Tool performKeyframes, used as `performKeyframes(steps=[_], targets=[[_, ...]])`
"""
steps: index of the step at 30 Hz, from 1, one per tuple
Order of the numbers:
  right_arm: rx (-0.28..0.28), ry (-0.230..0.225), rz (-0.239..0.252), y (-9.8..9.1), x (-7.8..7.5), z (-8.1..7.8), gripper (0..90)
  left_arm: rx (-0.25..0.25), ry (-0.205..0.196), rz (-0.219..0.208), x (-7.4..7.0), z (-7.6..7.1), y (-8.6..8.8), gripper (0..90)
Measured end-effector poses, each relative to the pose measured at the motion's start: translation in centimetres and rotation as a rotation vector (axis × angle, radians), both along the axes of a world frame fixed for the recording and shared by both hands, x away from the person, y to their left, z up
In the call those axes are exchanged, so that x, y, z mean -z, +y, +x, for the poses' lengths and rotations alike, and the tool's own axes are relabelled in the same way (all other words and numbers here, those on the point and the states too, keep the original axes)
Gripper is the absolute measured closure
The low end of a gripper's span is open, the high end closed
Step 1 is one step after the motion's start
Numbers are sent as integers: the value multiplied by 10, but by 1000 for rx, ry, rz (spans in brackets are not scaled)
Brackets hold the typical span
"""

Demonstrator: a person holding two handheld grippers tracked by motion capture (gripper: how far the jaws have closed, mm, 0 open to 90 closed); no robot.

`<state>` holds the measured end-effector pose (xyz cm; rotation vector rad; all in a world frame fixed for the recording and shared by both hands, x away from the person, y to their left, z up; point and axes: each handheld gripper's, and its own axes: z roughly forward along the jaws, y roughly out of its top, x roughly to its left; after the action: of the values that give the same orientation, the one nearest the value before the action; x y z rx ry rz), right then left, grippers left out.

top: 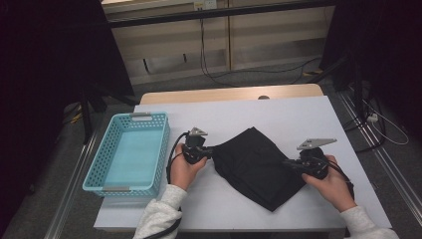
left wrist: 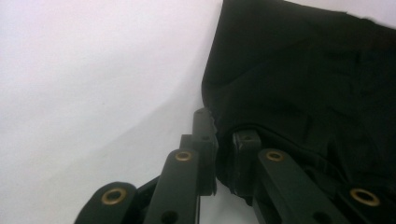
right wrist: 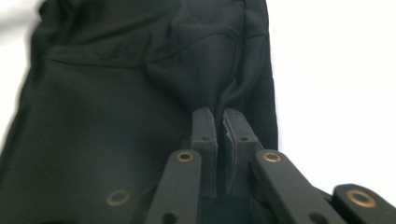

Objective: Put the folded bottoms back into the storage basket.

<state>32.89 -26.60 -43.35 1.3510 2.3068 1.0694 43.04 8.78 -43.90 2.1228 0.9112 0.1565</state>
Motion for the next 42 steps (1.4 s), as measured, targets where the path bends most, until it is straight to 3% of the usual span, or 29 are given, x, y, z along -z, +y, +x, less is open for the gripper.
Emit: performKeyframes(steps=[5,8,10,11,13,15,16,17,19,24,29,31,33,35,38,39,41,42], targets=[[23,19,26,-16,-11,-18,844,19,-28,32,-2,-5,-2,682],[28,31,2,-21,0,-22,825,8,-29,48,-2,-5,-2,446],[18,53,-19,-21,6,-20,798,14,-14,62,-5,-5,0,416],[23,47,-26,-20,7,-20,755,2,-30,63,-9,-6,1,361],[22,35,-30,-19,5,-19,735,-10,-33,46,-17,-7,5,297],[28,9,-24,-18,4,-18,612,-35,-37,17,-24,-7,7,230],[39,1,-29,-18,4,-18,580,-54,-41,-14,-25,-6,6,216],[44,-8,-21,-17,4,-17,542,-67,-41,-20,-25,-5,5,203],[60,-30,-21,-15,5,-16,478,-82,-55,-26,-22,-1,1,202],[69,-63,-26,-10,4,-15,386,-133,16,-41,-6,11,-4,211],[66,-71,-33,-11,7,-14,333,-119,77,16,8,7,-5,265],[66,-74,-37,-11,8,-14,322,-102,98,52,12,1,-5,320],[60,-80,-34,-11,8,-15,322,-102,80,72,11,-5,-4,357],[56,-84,-37,-9,7,-15,320,-103,90,87,10,-8,-3,403],[52,-92,-35,-8,6,-16,318,-112,63,117,10,-13,-6,476],[54,-95,-34,-9,6,-16,316,-110,66,121,10,-14,-7,496],[62,-101,-29,-9,5,-16,309,-98,119,89,9,-14,-8,642],[63,-106,-30,-10,5,-16,307,-103,116,88,9,-14,-9,675]])
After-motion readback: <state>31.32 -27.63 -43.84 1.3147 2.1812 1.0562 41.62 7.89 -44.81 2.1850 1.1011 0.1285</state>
